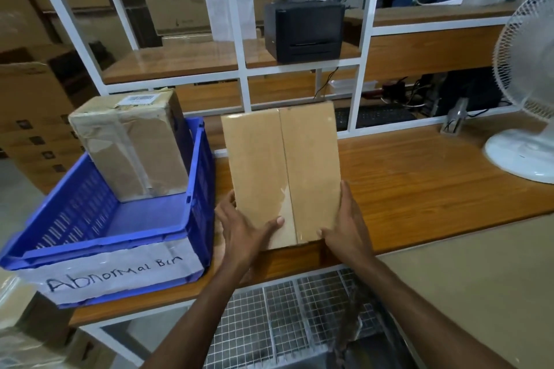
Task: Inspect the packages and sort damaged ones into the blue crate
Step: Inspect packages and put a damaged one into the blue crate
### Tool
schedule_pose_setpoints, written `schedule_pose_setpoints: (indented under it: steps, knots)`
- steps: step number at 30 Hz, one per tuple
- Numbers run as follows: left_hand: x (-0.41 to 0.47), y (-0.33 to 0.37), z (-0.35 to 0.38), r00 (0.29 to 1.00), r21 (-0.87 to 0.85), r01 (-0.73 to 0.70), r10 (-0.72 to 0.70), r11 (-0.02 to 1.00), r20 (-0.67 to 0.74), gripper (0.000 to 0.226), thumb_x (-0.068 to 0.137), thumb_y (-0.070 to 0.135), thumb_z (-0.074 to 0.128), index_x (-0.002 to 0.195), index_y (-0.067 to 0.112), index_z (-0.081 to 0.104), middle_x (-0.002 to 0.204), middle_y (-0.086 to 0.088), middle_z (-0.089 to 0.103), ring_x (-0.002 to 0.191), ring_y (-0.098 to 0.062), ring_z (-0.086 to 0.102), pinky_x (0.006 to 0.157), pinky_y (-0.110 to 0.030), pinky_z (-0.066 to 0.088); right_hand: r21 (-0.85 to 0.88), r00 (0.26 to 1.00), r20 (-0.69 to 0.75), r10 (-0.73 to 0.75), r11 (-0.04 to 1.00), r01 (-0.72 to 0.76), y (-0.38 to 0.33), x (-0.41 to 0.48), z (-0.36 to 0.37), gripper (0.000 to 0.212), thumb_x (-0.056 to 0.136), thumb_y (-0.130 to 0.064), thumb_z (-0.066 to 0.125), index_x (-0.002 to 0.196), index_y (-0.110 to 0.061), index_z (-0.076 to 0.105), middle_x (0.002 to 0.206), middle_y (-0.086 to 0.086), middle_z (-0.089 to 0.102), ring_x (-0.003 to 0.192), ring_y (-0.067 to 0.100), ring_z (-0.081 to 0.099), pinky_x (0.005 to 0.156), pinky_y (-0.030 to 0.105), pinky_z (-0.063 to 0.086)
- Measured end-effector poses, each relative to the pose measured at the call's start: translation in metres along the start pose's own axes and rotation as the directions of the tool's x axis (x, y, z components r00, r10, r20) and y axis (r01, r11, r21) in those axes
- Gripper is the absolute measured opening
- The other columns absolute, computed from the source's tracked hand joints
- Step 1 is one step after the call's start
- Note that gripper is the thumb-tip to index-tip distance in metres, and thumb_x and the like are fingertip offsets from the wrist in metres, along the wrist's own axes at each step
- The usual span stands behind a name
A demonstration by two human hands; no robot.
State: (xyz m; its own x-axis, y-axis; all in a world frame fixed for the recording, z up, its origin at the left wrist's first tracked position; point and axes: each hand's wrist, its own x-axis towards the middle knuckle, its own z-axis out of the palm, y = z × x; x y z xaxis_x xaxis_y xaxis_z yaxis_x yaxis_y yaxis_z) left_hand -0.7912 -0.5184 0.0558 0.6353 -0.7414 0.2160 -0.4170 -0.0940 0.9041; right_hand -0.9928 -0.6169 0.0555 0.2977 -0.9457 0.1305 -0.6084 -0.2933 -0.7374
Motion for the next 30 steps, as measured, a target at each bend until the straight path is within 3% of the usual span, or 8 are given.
schedule_pose_setpoints:
  steps: [3, 5, 10, 13, 17, 20, 25, 30]
  knots:
    - [0.001, 0.01, 0.002, 1.0, -0.005, -0.015, 0.014, 1.0, -0.012, 0.108, 0.068, 0.044, 0.093, 0.144, 0.024, 0.019, 0.147, 0.003, 0.032, 0.129, -0.009, 0.037, 0.094, -0.015, 0.035, 0.032, 1.0, -0.01, 0.005, 0.999, -0.005, 0.004, 0.005, -0.004, 0.13, 0.076, -0.023, 0.091, 0.162, -0.035, -0.006, 0.16, 0.002, 0.026, 0.144, 0.025, 0.036, 0.11, 0.045, 0.042]
    - [0.002, 0.014, 0.002, 0.999, -0.015, -0.033, 0.033, 0.999, -0.018, 0.107, 0.07, 0.039, 0.093, 0.145, 0.024, 0.018, 0.148, 0.003, 0.034, 0.127, -0.008, 0.039, 0.089, -0.01, 0.032, 0.076, 1.0, -0.023, -0.018, 0.997, 0.019, -0.002, 0.011, -0.009, 0.129, 0.074, -0.029, 0.093, 0.162, -0.035, -0.001, 0.162, 0.0, 0.024, 0.146, 0.024, 0.034, 0.114, 0.046, 0.04]
    - [0.003, 0.006, -0.004, 0.996, 0.044, -0.078, 0.08, 0.996, -0.047, 0.112, 0.071, 0.036, 0.093, 0.154, 0.033, 0.017, 0.147, 0.017, 0.027, 0.133, -0.007, 0.033, 0.103, -0.038, 0.039, 0.07, 0.999, -0.051, -0.002, 0.998, 0.006, -0.015, 0.031, -0.019, 0.126, 0.072, -0.036, 0.094, 0.162, -0.03, 0.007, 0.159, 0.001, 0.031, 0.143, 0.025, 0.039, 0.115, 0.051, 0.041]
    - [-0.006, -0.004, -0.004, 0.989, 0.087, -0.14, 0.143, 0.986, -0.031, 0.108, 0.071, 0.031, 0.093, 0.151, 0.029, 0.021, 0.13, 0.031, 0.022, 0.132, -0.01, 0.036, 0.105, -0.042, 0.045, 0.046, 0.997, -0.062, -0.037, 0.998, 0.04, -0.007, 0.028, -0.018, 0.105, 0.072, -0.031, 0.094, 0.154, -0.027, 0.028, 0.144, -0.001, 0.037, 0.131, 0.022, 0.046, 0.107, 0.046, 0.047]
    - [-0.023, -0.021, -0.006, 0.978, 0.156, -0.204, 0.209, 0.967, -0.02, 0.098, 0.072, 0.037, 0.091, 0.142, 0.029, 0.022, 0.131, 0.025, 0.019, 0.128, -0.011, 0.037, 0.103, -0.044, 0.051, 0.003, 0.995, -0.084, -0.051, 0.999, 0.051, 0.01, 0.014, -0.006, 0.095, 0.071, -0.028, 0.094, 0.145, -0.022, 0.035, 0.137, -0.001, 0.041, 0.124, 0.021, 0.049, 0.092, 0.038, 0.05]
    - [-0.023, -0.023, -0.009, 0.989, 0.131, -0.144, 0.147, 0.981, -0.007, 0.098, 0.071, 0.052, 0.089, 0.139, 0.036, 0.021, 0.131, 0.024, 0.024, 0.128, -0.012, 0.041, 0.102, -0.037, 0.05, 0.008, 0.997, -0.072, -0.037, 0.999, 0.038, 0.012, 0.011, 0.0, 0.095, 0.07, -0.032, 0.094, 0.143, -0.023, 0.033, 0.136, -0.001, 0.044, 0.124, 0.023, 0.051, 0.091, 0.043, 0.054]
    - [-0.012, -0.004, -0.009, 0.998, 0.041, -0.06, 0.06, 0.997, -0.009, 0.107, 0.067, 0.059, 0.089, 0.145, 0.037, 0.018, 0.149, 0.005, 0.038, 0.134, -0.016, 0.046, 0.106, -0.038, 0.048, 0.109, 0.998, -0.058, -0.031, 0.993, 0.037, -0.002, 0.016, -0.002, 0.104, 0.074, -0.038, 0.091, 0.151, -0.031, 0.021, 0.147, 0.001, 0.049, 0.133, 0.024, 0.05, 0.104, 0.049, 0.051]
    - [0.004, 0.007, -0.011, 0.999, 0.005, 0.006, -0.006, 1.0, -0.031, 0.12, 0.064, 0.069, 0.086, 0.152, 0.037, 0.01, 0.156, 0.003, 0.036, 0.137, -0.018, 0.042, 0.108, -0.045, 0.044, 0.123, 0.996, -0.032, -0.078, 0.989, 0.082, -0.017, 0.019, 0.0, 0.111, 0.082, -0.04, 0.086, 0.157, -0.034, 0.004, 0.156, 0.005, 0.041, 0.139, 0.028, 0.046, 0.109, 0.053, 0.048]
